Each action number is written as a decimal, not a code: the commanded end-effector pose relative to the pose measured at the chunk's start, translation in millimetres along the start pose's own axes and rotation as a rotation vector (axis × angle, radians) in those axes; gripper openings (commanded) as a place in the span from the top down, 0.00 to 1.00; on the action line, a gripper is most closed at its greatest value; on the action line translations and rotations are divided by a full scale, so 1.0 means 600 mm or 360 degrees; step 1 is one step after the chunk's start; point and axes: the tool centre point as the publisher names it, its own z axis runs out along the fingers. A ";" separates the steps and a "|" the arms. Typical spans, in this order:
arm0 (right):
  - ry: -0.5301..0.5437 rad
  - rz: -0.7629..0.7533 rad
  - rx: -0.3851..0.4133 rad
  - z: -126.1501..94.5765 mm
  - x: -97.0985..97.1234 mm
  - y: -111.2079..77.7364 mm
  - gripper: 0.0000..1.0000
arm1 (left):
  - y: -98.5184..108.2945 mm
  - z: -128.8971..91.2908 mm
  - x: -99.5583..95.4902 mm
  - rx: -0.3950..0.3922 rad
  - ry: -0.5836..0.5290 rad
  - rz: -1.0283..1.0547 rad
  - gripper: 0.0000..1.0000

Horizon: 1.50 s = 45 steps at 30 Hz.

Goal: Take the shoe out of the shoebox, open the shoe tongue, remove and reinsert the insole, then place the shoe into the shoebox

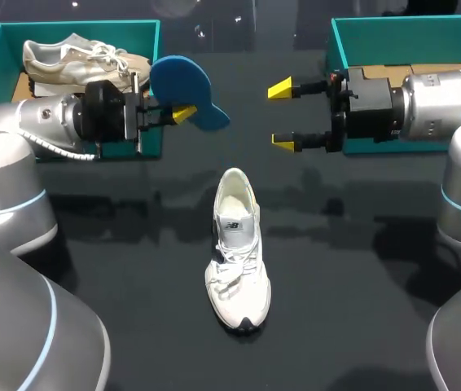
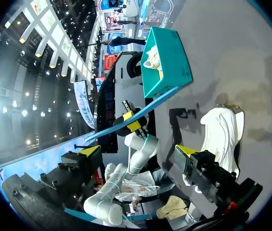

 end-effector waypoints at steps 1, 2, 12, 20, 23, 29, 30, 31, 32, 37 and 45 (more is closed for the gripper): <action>-0.0004 0.0002 -0.0002 0.003 0.000 0.001 0.00 | 0.009 -0.004 -0.014 -0.0101 0.0116 0.0723 1.00; -0.0004 0.0002 -0.0002 0.003 0.000 0.001 0.00 | 0.009 -0.005 -0.015 -0.0110 0.0121 0.0765 1.00; -0.0004 0.0002 -0.0002 0.003 0.000 0.001 0.00 | 0.013 -0.007 -0.025 -0.0146 0.0136 0.1172 1.00; -0.0004 0.0002 -0.0002 0.003 0.000 0.001 0.00 | 0.004 -0.005 -0.029 -0.0153 0.0134 0.1464 1.00; -0.0004 0.0002 -0.0002 0.003 0.000 0.001 0.00 | 0.000 -0.006 -0.026 -0.0163 0.0134 0.1472 1.00; -0.0004 0.0002 -0.0002 0.003 0.000 0.001 0.00 | -0.009 -0.004 -0.024 -0.0131 0.0110 0.1533 1.00; -0.0004 0.0002 -0.0002 0.003 0.000 0.001 0.00 | -0.009 -0.004 -0.024 -0.0131 0.0110 0.1533 1.00; -0.0004 0.0002 -0.0002 0.003 0.000 0.001 0.00 | -0.009 -0.004 -0.024 -0.0131 0.0110 0.1533 1.00; -0.0004 0.0002 -0.0002 0.003 0.000 0.001 0.00 | -0.009 -0.004 -0.024 -0.0131 0.0110 0.1533 1.00; -0.0004 0.0002 -0.0002 0.003 0.000 0.001 0.00 | -0.009 -0.004 -0.024 -0.0131 0.0110 0.1533 1.00; -0.0004 0.0002 -0.0002 0.003 0.000 0.001 0.00 | -0.009 -0.004 -0.024 -0.0131 0.0110 0.1533 1.00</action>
